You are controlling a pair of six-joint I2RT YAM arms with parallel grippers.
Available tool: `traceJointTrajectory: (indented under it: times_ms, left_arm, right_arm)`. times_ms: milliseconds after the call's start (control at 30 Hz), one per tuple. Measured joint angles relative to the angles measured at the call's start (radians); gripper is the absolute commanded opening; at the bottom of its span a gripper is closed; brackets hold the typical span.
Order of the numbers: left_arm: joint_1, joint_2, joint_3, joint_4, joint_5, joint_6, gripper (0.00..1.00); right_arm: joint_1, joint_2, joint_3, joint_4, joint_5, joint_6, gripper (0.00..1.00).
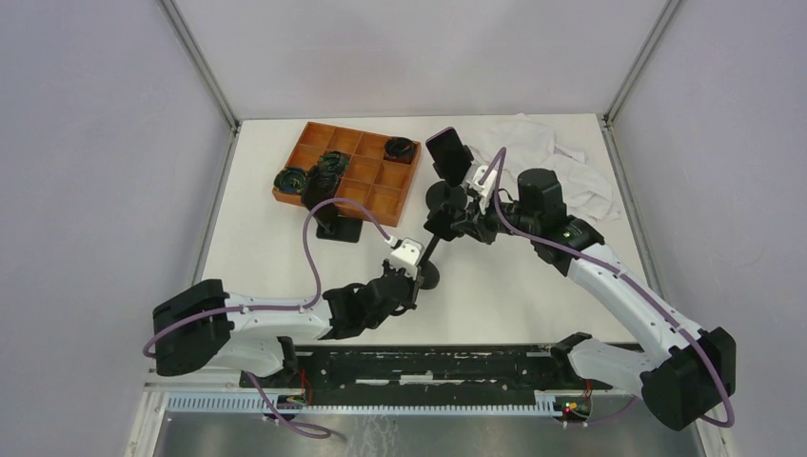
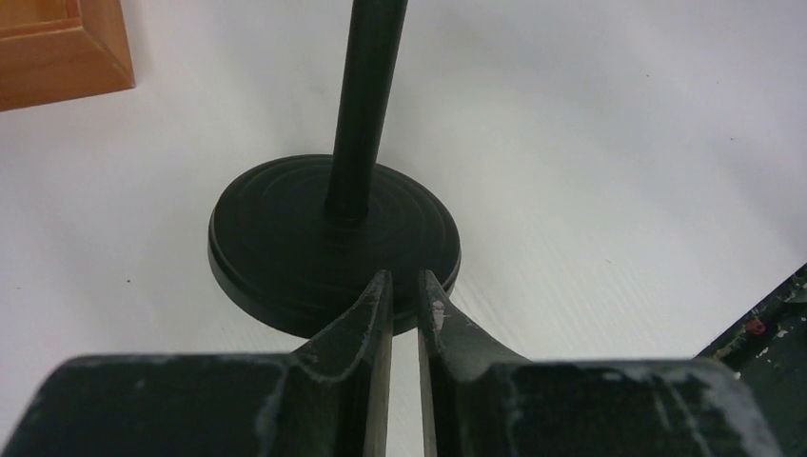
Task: Place the phone on the phone stand
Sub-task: Adjust the phone stand with the phone at the center of the board.
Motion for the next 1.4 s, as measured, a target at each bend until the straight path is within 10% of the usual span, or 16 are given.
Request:
traceJointTrajectory:
  times_ms: [1000, 1400]
  left_arm:
    - [0.015, 0.087, -0.120, 0.218, 0.053, -0.112, 0.05]
    - [0.018, 0.106, -0.211, 0.191, 0.089, -0.161, 0.02]
  right_arm:
    - [0.035, 0.047, 0.126, -0.189, -0.116, -0.011, 0.00]
    - [0.022, 0.097, 0.169, -0.188, -0.117, 0.060, 0.16]
